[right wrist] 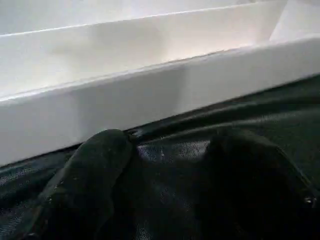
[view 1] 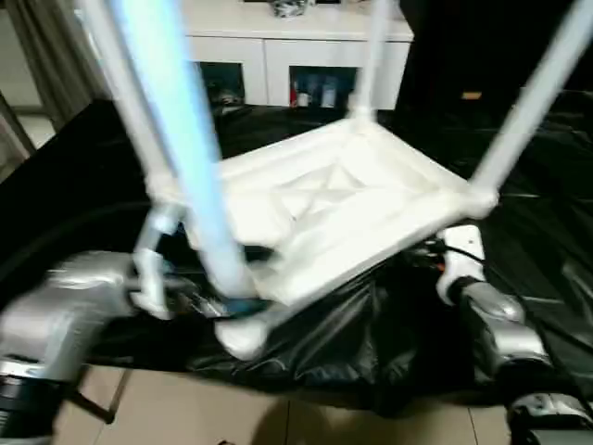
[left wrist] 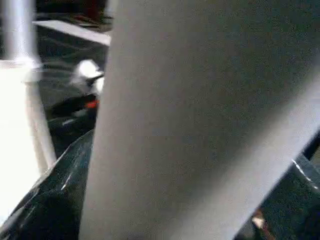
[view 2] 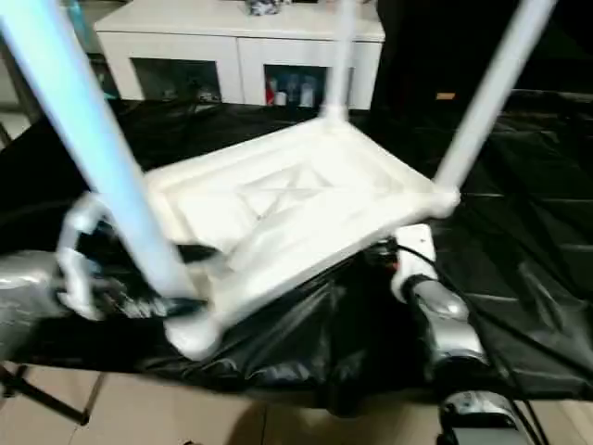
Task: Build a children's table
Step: Rotate table base
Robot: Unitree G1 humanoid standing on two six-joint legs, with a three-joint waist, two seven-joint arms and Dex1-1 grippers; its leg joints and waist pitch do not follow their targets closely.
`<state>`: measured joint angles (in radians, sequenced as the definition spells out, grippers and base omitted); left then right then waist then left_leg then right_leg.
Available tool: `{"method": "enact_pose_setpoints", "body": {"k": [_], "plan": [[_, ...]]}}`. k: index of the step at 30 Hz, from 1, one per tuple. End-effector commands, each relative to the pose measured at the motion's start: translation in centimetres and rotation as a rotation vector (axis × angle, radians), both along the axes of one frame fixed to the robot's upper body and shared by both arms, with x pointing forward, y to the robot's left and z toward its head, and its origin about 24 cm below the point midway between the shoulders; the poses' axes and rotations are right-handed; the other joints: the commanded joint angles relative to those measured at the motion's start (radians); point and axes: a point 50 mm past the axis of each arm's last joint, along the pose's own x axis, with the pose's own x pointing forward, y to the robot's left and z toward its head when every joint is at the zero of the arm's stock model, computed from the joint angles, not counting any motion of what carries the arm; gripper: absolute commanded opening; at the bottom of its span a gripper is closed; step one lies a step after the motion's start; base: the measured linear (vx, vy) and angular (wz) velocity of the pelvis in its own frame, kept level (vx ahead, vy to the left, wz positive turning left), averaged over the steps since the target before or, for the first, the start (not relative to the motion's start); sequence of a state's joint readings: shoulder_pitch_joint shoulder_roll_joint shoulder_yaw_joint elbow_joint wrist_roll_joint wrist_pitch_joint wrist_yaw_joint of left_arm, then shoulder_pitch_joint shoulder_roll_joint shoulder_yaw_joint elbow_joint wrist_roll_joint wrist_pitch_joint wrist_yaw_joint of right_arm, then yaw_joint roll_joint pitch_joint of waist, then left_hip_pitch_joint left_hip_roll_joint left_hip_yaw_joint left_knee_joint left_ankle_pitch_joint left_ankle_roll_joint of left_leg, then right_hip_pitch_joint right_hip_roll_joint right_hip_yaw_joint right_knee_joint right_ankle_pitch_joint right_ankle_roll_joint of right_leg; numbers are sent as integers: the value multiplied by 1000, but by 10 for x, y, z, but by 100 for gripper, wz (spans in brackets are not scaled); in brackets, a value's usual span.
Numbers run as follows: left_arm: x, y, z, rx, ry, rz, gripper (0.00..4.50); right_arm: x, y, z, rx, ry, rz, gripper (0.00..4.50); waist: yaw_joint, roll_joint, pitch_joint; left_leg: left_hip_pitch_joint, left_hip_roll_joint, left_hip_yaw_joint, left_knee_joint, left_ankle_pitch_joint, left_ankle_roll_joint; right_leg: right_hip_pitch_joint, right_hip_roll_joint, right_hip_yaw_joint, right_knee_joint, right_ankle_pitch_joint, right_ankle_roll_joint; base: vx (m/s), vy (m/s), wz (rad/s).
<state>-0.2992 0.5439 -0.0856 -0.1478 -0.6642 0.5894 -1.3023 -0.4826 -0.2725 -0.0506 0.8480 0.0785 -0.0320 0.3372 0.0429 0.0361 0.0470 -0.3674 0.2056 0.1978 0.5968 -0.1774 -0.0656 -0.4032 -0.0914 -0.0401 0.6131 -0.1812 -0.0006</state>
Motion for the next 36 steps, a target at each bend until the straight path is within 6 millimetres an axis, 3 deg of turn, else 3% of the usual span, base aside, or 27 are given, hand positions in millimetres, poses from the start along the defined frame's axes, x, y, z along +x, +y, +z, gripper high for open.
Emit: {"method": "enact_pose_setpoints", "body": {"k": [1, 3, 5, 8, 11, 12, 14, 16, 20, 23, 24, 27, 28, 29, 30, 31, 32, 33, 36], "plan": [[0, -12, 3, 22, -33, -36, 442, 4, 19, 0, 2, 2, 76, 366, 4, -5, -53, 8, 9, -9, -82, -318, -17, 35, -32, 26, -79, -320, -188, 0, 0, 0], [2, -21, 2, 19, -41, -47, 442, 7, 27, 1, 3, -2, 104, 366, -7, -12, -54, 1, 7, -10, -82, -307, -15, 39, -31, 26, -78, -324, -180, 0, 0, 0], [7, -35, 0, 19, -54, -59, 442, 11, 41, 3, 11, -10, 146, 366, -7, -9, -54, 10, 9, -10, -80, -317, -17, 35, -31, 26, -82, -346, -177, 0, 0, 0], [14, -51, -1, 16, -69, -66, 442, 15, 59, 6, 24, -21, 204, 366, -15, -10, -54, 0, 7, -12, -82, -303, -16, 40, -29, 24, -79, -319, -183, 0, 0, 0], [18, -72, -1, 3, -90, -92, 442, 15, 85, 9, 50, -35, 311, 366, -23, -13, -56, 1, 8, -12, -79, -304, -6, 42, -32, 24, -79, -296, -197, 0, 0, 0], [18, -72, -1, 3, -90, -92, 442, 15, 85, 9, 50, -35, 311, 366, -26, -13, -57, 1, 8, -11, -78, -302, -2, 42, -31, 24, -79, -292, -199, 0, 0, 0], [20, -82, -1, -3, -106, -96, 442, 14, 97, 10, 63, -39, 360, 366, -33, -18, -60, -5, 9, -13, -77, -272, 12, 48, -33, 23, -75, -256, -211, 0, 0, 0], [23, -89, -2, -1, -114, -86, 442, 14, 104, 11, 74, -41, 387, 366, -32, -16, -60, -1, 9, -10, -74, -258, 19, 46, -33, 24, -74, -238, -222, 0, 0, 0], [36, -99, -8, 48, -147, 2, 442, 15, 111, 11, 62, -46, 408, 366, -29, -19, -69, -2, 8, -6, -64, -171, 69, 50, -29, 24, -62, -81, -266, 0, 0, 0], [54, -98, -13, 102, -181, 135, 442, 18, 106, 11, 30, -45, 369, 366, -24, -19, -68, -3, 8, -6, -64, -170, 74, 50, -31, 22, -63, -87, -273, 0, 0, 0], [59, -97, -14, 122, -195, 177, 442, 19, 104, 11, 21, -44, 354, 366, -22, -19, -66, 3, 10, -4, -64, -190, 70, 46, -30, 23, -65, -101, -274, 0, 0, 0], [76, -90, -19, 201, -245, 299, 442, 24, 90, 13, -9, -52, 274, 366, -21, -23, -63, -1, 8, -7, -68, -219, 53, 51, -32, 22, -68, -164, -241, 0, 0, 0], [85, -84, -21, 243, -279, 361, 442, 27, 77, 15, -27, -59, 215, 366, -20, -28, -62, 4, 7, -6, -66, -233, 49, 46, -32, 23, -75, -206, -226, 0, 0, 0], [86, -83, -21, 248, -283, 368, 442, 28, 76, 15, -28, -59, 209, 366, -17, -26, -64, 7, 8, -6, -66, -235, 44, 45, -34, 24, -75, -215, -226, 0, 0, 0], [92, -78, -23, 279, -310, 409, 442, 31, 65, 18, -37, -64, 152, 366, -15, -29, -64, 5, 8, -6, -66, -226, 43, 45, -33, 24, -76, -216, -221, 0, 0, 0], [94, -76, -23, 282, -312, 416, 442, 31, 61, 18, -40, -65, 136, 366, -12, -28, -64, 5, 7, -6, -66, -221, 41, 46, -32, 24, -74, -211, -221, 0, 0, 0], [98, -71, -23, 288, -320, 434, 442, 33, 51, 20, -49, -69, 87, 366, -7, -37, -66, 3, 6, -4, -64, -204, 44, 46, -32, 25, -72, -195, -220, 0, 0, 0], [99, -69, -23, 292, -326, 442, 442, 35, 46, 21, -55, -71, 62, 366, -1, -32, -69, 5, 8, -4, -64, -190, 43, 45, -33, 25, -68, -175, -225, 0, 0, 0], [104, -64, -24, 296, -337, 453, 442, 37, 33, 26, -59, -89, 2, 366, 7, -37, -71, 4, 8, -3, -61, -150, 56, 45, -32, 25, -57, -83, -248, 0, 0, 0]]}}
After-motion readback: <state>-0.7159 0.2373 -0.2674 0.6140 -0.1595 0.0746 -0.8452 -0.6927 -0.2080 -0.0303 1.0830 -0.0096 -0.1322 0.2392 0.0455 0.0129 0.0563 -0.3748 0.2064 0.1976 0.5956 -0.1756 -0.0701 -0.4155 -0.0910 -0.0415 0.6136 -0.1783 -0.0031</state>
